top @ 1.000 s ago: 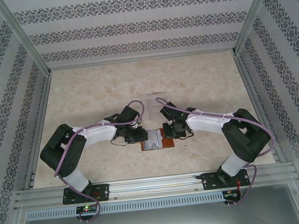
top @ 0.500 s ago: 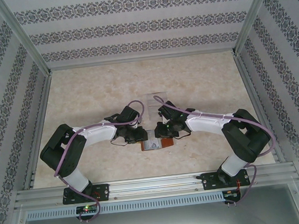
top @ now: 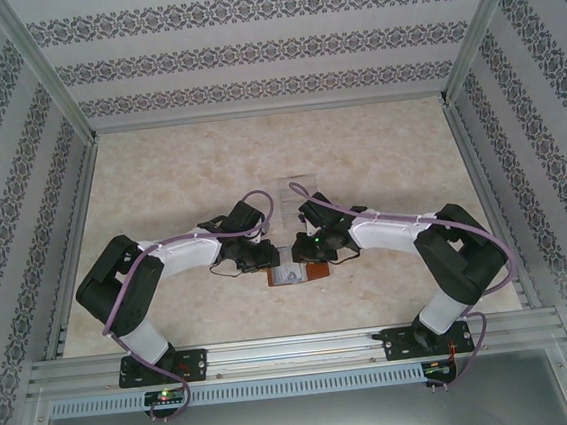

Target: Take the credit cards out of the card holder

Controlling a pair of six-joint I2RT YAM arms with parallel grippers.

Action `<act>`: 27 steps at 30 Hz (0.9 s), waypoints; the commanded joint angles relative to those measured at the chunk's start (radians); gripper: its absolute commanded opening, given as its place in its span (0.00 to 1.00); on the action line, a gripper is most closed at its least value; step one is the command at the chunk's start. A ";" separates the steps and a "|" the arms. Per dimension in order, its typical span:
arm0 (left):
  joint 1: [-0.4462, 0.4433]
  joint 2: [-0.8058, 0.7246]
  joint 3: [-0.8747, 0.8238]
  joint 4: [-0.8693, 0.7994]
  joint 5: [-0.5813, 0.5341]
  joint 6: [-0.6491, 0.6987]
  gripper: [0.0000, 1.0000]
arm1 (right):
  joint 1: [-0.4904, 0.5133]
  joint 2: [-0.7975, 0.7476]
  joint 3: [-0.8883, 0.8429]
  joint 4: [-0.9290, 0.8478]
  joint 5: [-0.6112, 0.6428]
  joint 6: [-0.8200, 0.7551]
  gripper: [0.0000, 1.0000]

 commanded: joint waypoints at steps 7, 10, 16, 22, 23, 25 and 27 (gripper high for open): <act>-0.006 0.043 -0.023 -0.093 -0.018 0.020 0.22 | 0.013 0.019 -0.014 0.047 -0.045 0.021 0.19; -0.006 0.044 -0.022 -0.093 -0.018 0.020 0.22 | 0.011 0.018 -0.019 0.057 -0.054 0.025 0.18; -0.006 0.047 -0.021 -0.094 -0.017 0.024 0.22 | 0.008 0.014 -0.027 0.055 -0.046 0.025 0.15; -0.007 0.047 -0.023 -0.096 -0.019 0.023 0.22 | 0.006 0.004 -0.035 0.059 -0.047 0.025 0.10; -0.006 0.047 -0.023 -0.096 -0.018 0.023 0.21 | 0.006 0.002 -0.036 0.060 -0.046 0.025 0.09; -0.006 0.050 -0.021 -0.101 -0.028 0.024 0.21 | 0.002 -0.007 -0.041 0.059 -0.043 0.024 0.07; -0.006 0.055 -0.017 -0.116 -0.043 0.030 0.21 | -0.001 -0.014 -0.046 0.057 -0.040 0.021 0.07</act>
